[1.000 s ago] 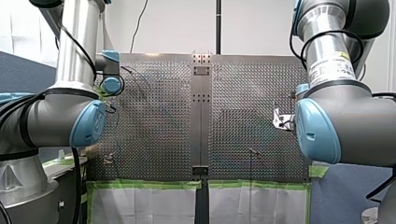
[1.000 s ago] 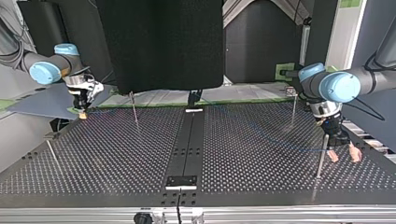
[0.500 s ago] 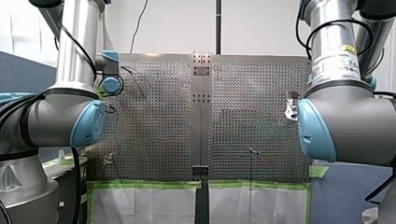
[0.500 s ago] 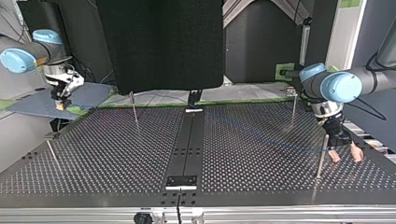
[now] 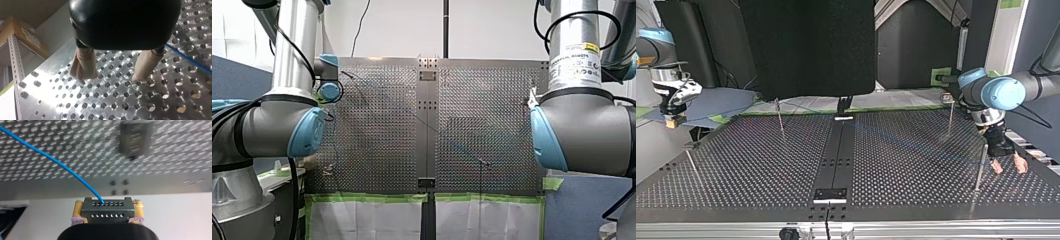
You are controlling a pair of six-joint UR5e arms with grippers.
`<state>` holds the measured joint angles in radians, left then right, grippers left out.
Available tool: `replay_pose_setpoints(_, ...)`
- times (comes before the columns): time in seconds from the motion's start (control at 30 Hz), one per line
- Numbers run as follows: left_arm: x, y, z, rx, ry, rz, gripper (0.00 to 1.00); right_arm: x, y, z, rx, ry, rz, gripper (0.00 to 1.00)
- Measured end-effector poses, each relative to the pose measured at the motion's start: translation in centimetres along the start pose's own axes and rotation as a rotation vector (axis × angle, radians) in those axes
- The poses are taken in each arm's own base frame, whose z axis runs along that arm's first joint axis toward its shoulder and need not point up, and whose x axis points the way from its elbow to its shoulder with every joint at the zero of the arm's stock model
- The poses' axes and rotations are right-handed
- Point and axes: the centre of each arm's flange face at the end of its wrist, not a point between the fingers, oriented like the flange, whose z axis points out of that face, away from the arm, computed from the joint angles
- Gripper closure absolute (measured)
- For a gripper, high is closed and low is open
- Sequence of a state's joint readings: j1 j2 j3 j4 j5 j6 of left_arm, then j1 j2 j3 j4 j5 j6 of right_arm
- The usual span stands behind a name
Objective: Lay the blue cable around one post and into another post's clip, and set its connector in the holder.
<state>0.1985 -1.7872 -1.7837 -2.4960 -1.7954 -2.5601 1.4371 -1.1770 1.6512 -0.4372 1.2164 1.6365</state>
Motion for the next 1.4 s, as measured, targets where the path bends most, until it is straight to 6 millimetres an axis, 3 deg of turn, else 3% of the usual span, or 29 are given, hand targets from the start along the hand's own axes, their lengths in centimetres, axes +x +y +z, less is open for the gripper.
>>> replay_pose_setpoints(0.23, -0.1, 0.1, 0.1, -0.002, -0.003, 0.001, 0.00, 4.3, -0.9, -0.5, 0.066, 0.079, -0.027, 1.00)
replay_pose_setpoints(0.33, -0.2, 0.2, 0.1, -0.003, -0.004, 0.001, 0.00, 4.8, -0.9, -0.5, 0.087, 0.088, -0.028, 1.00)
replay_pose_setpoints(0.47, -0.4, 0.3, 0.2, -0.005, -0.007, 0.002, 0.00, 3.7, -0.7, -0.1, 0.115, 0.072, -0.025, 1.00)
replay_pose_setpoints(0.83, -0.5, 0.4, 0.3, -0.006, -0.010, 0.003, 0.00, -1.7, -0.5, 1.7, 0.162, 0.027, -0.022, 1.00)
replay_pose_setpoints(1.1, -0.6, 0.4, 0.3, -0.007, -0.013, 0.003, 0.00, -1.7, -0.3, 2.6, 0.209, 0.057, -0.022, 1.00)
replay_pose_setpoints(1.4, -0.7, 0.5, 0.4, -0.008, -0.013, 0.003, 0.00, -0.1, -0.7, 3.7, 0.235, 0.080, -0.027, 1.00)
